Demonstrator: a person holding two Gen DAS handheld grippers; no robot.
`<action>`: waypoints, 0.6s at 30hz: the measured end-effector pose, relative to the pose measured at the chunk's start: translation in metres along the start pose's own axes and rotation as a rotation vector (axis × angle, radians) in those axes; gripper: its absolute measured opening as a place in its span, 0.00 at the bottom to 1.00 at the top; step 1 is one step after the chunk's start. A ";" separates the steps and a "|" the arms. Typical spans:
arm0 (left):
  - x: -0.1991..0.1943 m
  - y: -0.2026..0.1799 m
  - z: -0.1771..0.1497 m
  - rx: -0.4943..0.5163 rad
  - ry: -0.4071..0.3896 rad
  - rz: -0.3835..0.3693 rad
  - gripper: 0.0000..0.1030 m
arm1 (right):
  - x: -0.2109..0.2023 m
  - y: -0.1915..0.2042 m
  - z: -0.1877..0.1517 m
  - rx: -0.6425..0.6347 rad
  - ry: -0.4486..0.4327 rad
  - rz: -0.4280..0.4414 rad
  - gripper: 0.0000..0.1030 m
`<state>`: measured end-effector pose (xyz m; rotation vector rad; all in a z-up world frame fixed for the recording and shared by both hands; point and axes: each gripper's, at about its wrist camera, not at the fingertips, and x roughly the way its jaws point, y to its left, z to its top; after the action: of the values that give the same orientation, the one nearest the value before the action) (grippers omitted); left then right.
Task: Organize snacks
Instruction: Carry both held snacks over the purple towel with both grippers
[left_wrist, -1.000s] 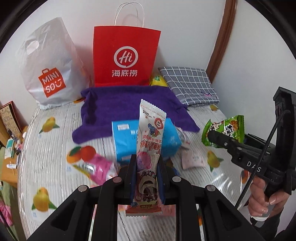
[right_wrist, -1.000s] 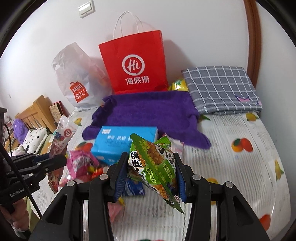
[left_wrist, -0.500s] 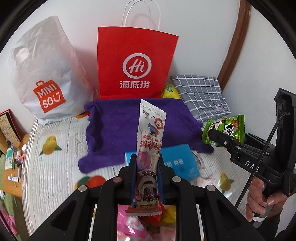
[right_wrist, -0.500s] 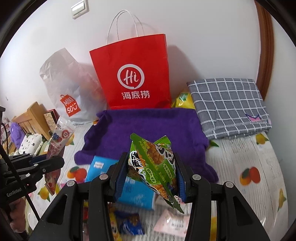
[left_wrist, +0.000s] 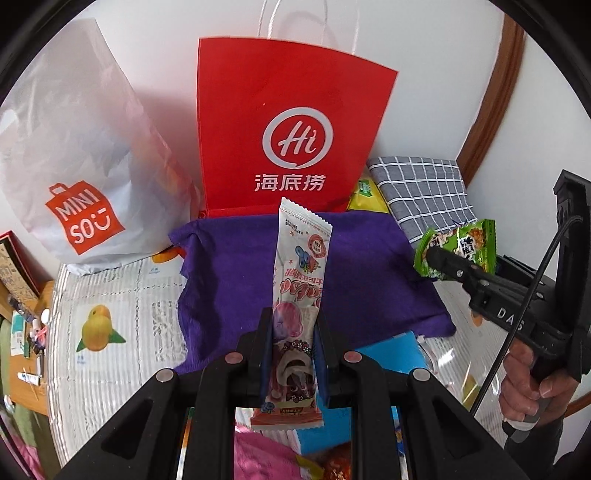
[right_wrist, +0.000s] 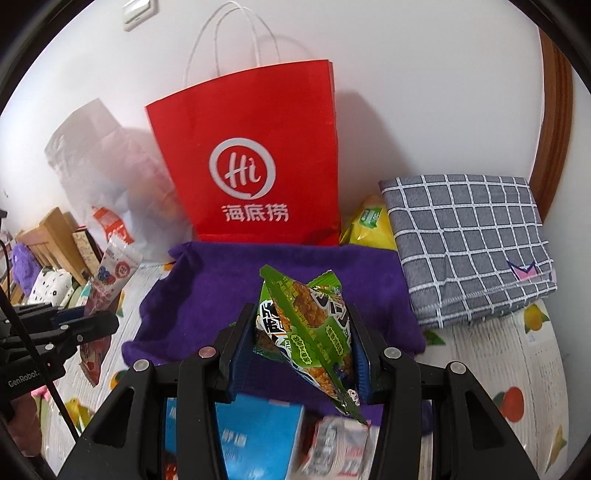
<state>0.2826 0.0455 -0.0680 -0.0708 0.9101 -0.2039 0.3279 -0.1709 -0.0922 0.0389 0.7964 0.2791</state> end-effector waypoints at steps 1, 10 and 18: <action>0.004 0.002 0.003 -0.001 0.004 0.006 0.18 | 0.004 -0.001 0.004 -0.002 -0.001 -0.003 0.44; 0.035 0.019 0.021 -0.018 0.028 0.035 0.18 | 0.033 -0.018 0.020 -0.011 -0.008 -0.024 0.44; 0.062 0.037 0.033 -0.024 0.062 0.065 0.18 | 0.067 -0.027 0.027 -0.010 0.021 -0.032 0.44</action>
<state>0.3510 0.0681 -0.1015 -0.0575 0.9756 -0.1351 0.3982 -0.1774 -0.1240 0.0137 0.8158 0.2537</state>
